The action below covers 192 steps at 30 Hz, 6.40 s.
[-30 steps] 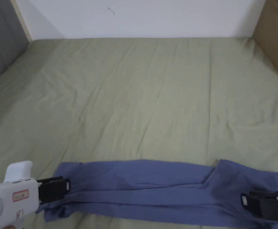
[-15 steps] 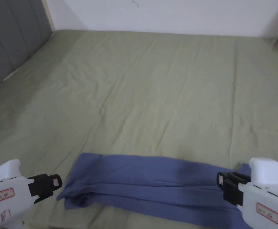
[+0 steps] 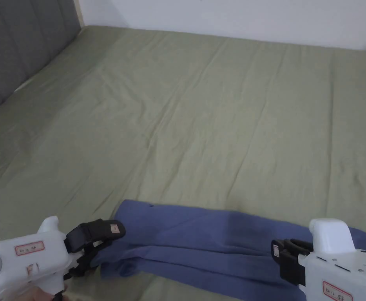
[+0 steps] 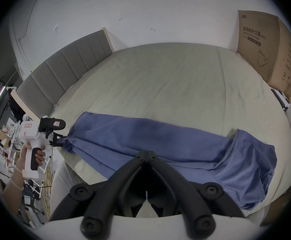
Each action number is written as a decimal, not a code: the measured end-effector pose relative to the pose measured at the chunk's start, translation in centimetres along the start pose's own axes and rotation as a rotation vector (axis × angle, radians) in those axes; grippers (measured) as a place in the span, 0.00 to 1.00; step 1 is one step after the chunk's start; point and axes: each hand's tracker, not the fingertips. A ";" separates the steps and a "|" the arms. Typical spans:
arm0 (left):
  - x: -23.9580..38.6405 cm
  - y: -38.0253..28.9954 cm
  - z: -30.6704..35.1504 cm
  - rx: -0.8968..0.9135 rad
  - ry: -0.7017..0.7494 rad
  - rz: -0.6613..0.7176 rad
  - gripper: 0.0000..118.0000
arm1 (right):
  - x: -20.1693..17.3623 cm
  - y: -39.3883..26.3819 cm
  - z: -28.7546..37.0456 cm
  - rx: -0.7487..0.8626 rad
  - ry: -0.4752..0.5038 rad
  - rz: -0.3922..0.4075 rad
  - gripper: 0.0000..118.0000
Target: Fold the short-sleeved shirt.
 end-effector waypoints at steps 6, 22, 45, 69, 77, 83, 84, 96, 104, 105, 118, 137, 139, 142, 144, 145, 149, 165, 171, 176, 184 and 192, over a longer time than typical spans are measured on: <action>0.3 2.0 -2.2 -0.151 -0.100 -0.023 0.89 | -0.2 0.3 -1.0 -0.038 0.011 0.025 0.00; 8.7 0.4 -1.0 -0.070 0.124 -0.261 0.05 | 5.8 -0.6 2.4 0.019 -0.075 -0.086 0.00; 28.4 -20.7 -23.8 -0.444 0.180 -0.904 0.19 | 16.3 -4.8 9.4 0.163 -0.160 -0.367 0.00; 24.1 -20.8 -22.2 -0.426 0.261 -0.771 0.02 | 17.3 -6.1 9.5 0.170 -0.138 -0.438 0.00; 25.3 -24.5 -23.1 -0.523 0.201 -0.849 0.02 | 17.2 -6.1 9.7 0.165 -0.147 -0.426 0.00; 25.7 -22.9 -21.5 -0.538 0.060 -0.756 0.02 | 15.9 -5.7 9.2 0.151 -0.132 -0.403 0.00; 25.5 -22.2 -21.0 -0.536 0.024 -0.712 0.02 | 15.6 -5.5 9.1 0.147 -0.131 -0.393 0.00; 16.4 -8.7 -12.1 -0.283 0.099 -0.439 0.78 | 11.7 -2.6 7.5 0.131 -0.114 -0.284 0.00; 9.9 -7.0 -16.4 -0.401 -0.112 -0.126 0.77 | 9.0 -1.4 5.8 0.086 -0.103 -0.215 0.00; 10.1 -7.1 -16.6 -0.399 -0.139 -0.104 0.75 | 8.8 -1.3 5.7 0.081 -0.103 -0.208 0.00; 10.0 -5.7 -17.1 -0.504 -0.124 -0.236 0.06 | 8.2 -0.5 5.1 0.051 -0.129 -0.170 0.00; 7.0 4.7 -0.2 -0.240 0.146 -0.321 0.06 | 7.6 -0.4 5.6 0.065 -0.138 -0.157 0.00; 8.6 3.9 0.5 -0.221 0.128 -0.330 0.06 | 7.4 -0.5 5.5 0.066 -0.131 -0.159 0.00; 11.5 2.5 0.0 -0.218 0.143 -0.337 0.06 | 7.3 -0.6 5.5 0.069 -0.120 -0.162 0.00; 14.0 1.0 -0.4 -0.213 0.151 -0.362 0.06 | 7.3 -0.7 5.7 0.072 -0.114 -0.162 0.00; 15.3 0.3 -0.7 -0.221 0.111 -0.396 0.06 | 7.4 -0.8 5.9 0.076 -0.112 -0.164 0.00; 21.1 -3.8 -3.7 -0.320 0.051 -0.430 0.06 | 8.5 -1.4 6.6 0.090 -0.112 -0.190 0.00; 26.1 -14.7 -22.4 -0.632 0.106 -0.615 0.34 | 13.8 -4.3 9.2 0.101 -0.184 -0.327 0.00; 26.6 -13.3 -20.1 -0.541 0.043 -0.566 0.83 | 13.9 -4.8 9.1 0.083 -0.180 -0.328 0.00; 25.7 -10.8 -16.5 -0.467 0.135 -0.604 0.83 | 13.2 -4.5 8.4 0.072 -0.164 -0.315 0.00; 22.5 -12.0 -16.1 -0.452 0.195 -0.590 0.04 | 13.0 -4.1 7.6 0.070 -0.132 -0.292 0.00; 24.4 -18.7 -22.0 -0.602 0.155 -0.737 0.04 | 14.1 -4.6 8.0 0.070 -0.147 -0.299 0.00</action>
